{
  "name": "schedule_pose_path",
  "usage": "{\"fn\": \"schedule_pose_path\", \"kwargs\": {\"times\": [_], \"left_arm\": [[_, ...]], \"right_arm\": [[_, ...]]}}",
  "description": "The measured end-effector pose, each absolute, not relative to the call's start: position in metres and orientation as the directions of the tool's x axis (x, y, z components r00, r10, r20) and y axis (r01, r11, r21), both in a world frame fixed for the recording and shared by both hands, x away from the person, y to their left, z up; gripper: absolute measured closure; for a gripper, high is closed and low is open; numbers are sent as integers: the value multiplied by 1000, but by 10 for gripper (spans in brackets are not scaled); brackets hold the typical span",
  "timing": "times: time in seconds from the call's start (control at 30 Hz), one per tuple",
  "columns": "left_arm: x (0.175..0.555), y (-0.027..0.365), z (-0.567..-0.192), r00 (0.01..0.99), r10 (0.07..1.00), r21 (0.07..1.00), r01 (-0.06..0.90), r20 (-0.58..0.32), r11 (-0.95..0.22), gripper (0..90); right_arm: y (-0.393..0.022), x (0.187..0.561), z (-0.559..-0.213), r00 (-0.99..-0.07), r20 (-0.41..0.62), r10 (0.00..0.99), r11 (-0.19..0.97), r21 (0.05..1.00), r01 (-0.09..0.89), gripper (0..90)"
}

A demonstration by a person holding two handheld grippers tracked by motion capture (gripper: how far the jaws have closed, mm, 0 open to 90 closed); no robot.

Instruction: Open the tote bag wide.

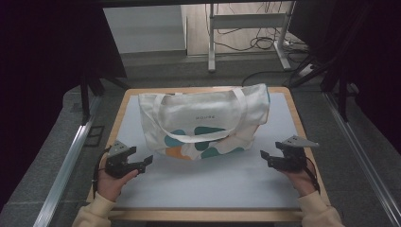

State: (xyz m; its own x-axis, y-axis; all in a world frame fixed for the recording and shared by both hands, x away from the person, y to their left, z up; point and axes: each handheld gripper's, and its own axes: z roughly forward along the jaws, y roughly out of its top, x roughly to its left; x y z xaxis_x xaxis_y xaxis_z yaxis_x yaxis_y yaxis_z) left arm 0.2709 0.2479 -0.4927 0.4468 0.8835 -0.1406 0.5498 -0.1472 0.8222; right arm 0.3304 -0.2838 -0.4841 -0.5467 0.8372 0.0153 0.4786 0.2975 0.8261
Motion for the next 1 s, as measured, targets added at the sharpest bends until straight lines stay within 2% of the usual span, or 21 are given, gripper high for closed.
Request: {"fn": "schedule_pose_path", "kwargs": {"times": [0.4, 1.0], "left_arm": [[271, 250, -476, 439, 888, 844, 521, -139, -126, 221], [281, 246, -450, 428, 894, 871, 481, -130, -104, 210]], "right_arm": [[-272, 333, -469, -568, 6, 823, 302, 842, 447, 266], [-278, 343, -447, -572, 23, 820, 269, 867, 420, 284]]}}
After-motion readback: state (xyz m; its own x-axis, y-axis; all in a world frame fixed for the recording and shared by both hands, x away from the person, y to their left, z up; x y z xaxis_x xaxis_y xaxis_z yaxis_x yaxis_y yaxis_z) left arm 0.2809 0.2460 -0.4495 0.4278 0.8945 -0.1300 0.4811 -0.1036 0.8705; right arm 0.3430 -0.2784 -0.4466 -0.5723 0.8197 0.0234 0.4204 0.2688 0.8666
